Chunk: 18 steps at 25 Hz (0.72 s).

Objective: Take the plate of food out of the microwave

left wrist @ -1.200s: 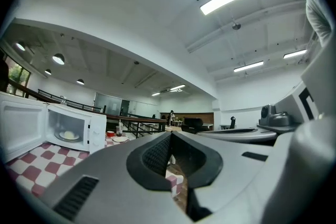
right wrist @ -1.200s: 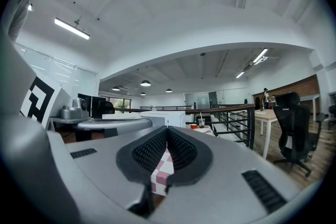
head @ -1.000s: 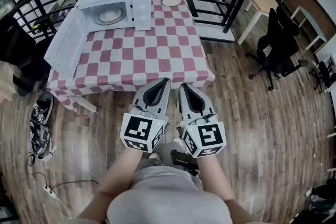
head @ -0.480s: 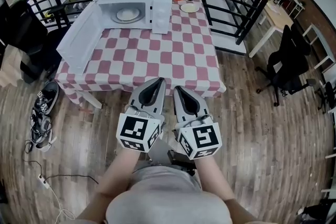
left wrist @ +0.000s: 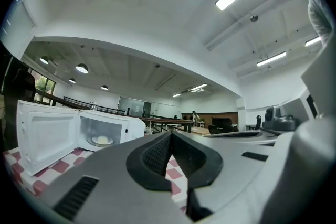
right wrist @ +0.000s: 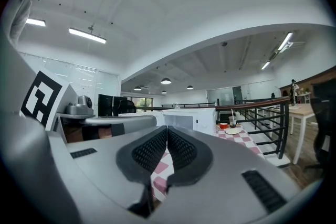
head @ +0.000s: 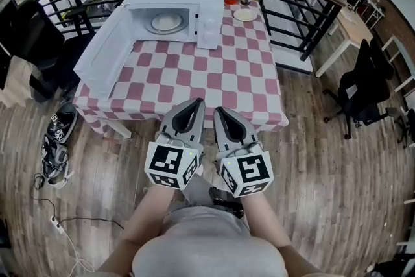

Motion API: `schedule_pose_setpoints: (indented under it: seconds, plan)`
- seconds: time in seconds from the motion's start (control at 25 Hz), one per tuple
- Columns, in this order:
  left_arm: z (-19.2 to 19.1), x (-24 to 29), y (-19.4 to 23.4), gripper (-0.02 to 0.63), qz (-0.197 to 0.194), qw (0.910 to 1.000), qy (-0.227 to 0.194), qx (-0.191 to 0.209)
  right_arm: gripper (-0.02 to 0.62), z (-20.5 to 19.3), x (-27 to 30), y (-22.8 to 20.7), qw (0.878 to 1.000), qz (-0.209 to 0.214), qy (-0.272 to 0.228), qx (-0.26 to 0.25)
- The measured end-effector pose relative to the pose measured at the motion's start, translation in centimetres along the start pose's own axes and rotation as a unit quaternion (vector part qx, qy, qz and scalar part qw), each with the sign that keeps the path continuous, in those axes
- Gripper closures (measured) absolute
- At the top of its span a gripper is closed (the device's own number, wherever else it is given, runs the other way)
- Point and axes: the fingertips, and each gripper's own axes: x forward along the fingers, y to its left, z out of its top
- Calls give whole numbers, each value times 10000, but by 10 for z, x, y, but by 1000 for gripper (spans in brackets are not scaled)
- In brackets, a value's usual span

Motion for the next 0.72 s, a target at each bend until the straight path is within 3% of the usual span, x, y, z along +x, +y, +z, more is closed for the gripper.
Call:
schedule_pose_setpoints:
  seconds: [0.72]
  plan:
    - [5, 60, 80, 604, 173, 9998, 114, -19, 569, -2, 101, -21, 9997, 81, 77, 227]
